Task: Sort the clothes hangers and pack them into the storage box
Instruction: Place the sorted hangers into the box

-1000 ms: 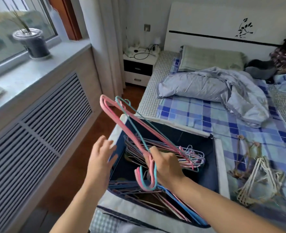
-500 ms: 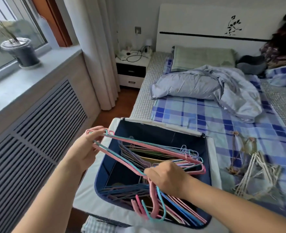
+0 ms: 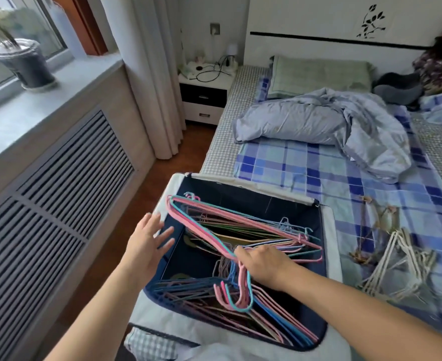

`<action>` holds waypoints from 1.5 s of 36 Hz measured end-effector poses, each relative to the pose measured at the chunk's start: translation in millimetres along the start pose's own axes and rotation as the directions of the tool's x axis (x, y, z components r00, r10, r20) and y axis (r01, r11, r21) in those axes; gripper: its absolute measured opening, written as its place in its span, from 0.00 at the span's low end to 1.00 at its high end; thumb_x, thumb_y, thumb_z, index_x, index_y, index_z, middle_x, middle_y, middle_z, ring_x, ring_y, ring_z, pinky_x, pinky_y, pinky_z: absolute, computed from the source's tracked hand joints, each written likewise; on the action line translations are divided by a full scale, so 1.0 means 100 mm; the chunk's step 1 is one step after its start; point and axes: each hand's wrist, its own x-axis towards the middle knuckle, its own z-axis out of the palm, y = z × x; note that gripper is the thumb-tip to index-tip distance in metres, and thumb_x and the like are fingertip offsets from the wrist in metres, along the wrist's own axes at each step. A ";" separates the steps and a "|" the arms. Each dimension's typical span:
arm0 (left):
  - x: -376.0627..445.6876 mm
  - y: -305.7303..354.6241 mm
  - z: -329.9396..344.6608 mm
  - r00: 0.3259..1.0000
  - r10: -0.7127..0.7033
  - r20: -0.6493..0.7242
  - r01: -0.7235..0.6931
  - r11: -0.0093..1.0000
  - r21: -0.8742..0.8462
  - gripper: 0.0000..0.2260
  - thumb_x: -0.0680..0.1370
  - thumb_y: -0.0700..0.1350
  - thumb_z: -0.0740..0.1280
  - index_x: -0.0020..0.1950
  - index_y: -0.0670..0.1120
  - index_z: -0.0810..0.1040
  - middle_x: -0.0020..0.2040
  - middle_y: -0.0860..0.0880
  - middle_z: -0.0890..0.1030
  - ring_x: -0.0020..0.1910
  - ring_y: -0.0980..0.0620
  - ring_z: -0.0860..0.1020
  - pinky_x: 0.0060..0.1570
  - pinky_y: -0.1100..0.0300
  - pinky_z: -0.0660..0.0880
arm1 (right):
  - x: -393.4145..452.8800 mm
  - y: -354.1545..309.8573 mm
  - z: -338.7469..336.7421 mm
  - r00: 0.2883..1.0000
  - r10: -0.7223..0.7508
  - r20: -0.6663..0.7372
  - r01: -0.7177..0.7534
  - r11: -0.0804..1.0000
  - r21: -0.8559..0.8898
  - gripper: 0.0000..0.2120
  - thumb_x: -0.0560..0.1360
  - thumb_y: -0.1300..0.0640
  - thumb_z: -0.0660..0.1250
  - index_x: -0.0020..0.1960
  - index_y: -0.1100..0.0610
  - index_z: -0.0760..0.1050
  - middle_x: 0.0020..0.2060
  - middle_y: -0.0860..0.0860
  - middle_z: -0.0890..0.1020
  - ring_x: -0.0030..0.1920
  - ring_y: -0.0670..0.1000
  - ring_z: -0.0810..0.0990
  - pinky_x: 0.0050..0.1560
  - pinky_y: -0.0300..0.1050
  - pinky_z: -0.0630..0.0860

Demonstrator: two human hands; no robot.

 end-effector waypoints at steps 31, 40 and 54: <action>0.65 -1.64 0.46 0.876 -0.287 0.387 -0.477 -0.400 0.782 0.19 0.81 0.39 0.59 0.73 0.44 0.67 0.57 0.41 0.82 0.56 0.39 0.81 0.52 0.49 0.76 | 0.34 0.72 0.83 0.930 0.006 0.368 0.083 0.971 -0.225 0.07 0.80 0.60 0.59 0.57 0.56 0.66 0.45 0.54 0.83 0.41 0.61 0.84 0.31 0.50 0.67; 0.71 -1.74 0.00 0.837 -0.420 0.350 -0.517 -0.402 0.755 0.17 0.86 0.49 0.54 0.72 0.55 0.75 0.68 0.44 0.79 0.66 0.43 0.77 0.64 0.55 0.73 | 0.44 0.68 0.80 0.910 0.025 0.413 0.088 0.964 -0.250 0.11 0.80 0.63 0.57 0.62 0.59 0.65 0.49 0.57 0.81 0.45 0.61 0.83 0.34 0.51 0.67; 0.51 -1.68 0.24 0.837 -0.464 0.290 -0.529 -0.551 0.645 0.17 0.84 0.41 0.57 0.73 0.42 0.67 0.67 0.43 0.78 0.64 0.43 0.79 0.60 0.50 0.77 | 0.63 0.50 1.02 0.814 0.456 0.359 -0.345 0.878 -0.332 0.23 0.80 0.59 0.60 0.73 0.55 0.62 0.66 0.59 0.71 0.65 0.61 0.70 0.62 0.58 0.68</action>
